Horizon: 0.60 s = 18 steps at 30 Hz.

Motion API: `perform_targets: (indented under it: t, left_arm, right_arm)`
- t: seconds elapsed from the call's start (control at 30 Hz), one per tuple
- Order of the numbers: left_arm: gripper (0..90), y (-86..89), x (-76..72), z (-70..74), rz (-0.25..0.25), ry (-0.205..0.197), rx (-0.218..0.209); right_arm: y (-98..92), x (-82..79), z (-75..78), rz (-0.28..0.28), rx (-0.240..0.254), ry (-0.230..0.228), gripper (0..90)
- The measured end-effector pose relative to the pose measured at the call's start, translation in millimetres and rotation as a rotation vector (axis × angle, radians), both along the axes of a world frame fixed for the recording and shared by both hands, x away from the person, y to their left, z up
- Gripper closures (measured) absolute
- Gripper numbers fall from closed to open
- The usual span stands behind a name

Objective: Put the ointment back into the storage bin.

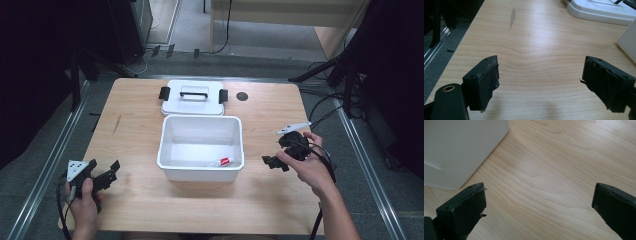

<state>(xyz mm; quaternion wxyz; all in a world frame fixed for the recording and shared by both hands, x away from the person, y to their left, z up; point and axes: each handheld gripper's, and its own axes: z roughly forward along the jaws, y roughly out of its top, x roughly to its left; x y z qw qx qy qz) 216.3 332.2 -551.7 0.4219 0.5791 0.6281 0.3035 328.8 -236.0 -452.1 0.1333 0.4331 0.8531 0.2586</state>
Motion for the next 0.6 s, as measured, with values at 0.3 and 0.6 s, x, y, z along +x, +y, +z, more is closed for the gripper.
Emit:
perform_targets:
  t: [0.3,0.6]
  left_arm:
    - [14.5,0.0,0.0,0.0,0.001,0.000,0.001]
    - [14.5,-0.1,-0.3,0.0,0.000,0.000,0.001]
  right_arm:
    - [-20.0,-17.8,-24.8,-0.051,0.063,-0.081,0.0]
    - [-48.0,-38.2,-49.7,-0.122,0.129,-0.130,0.0]
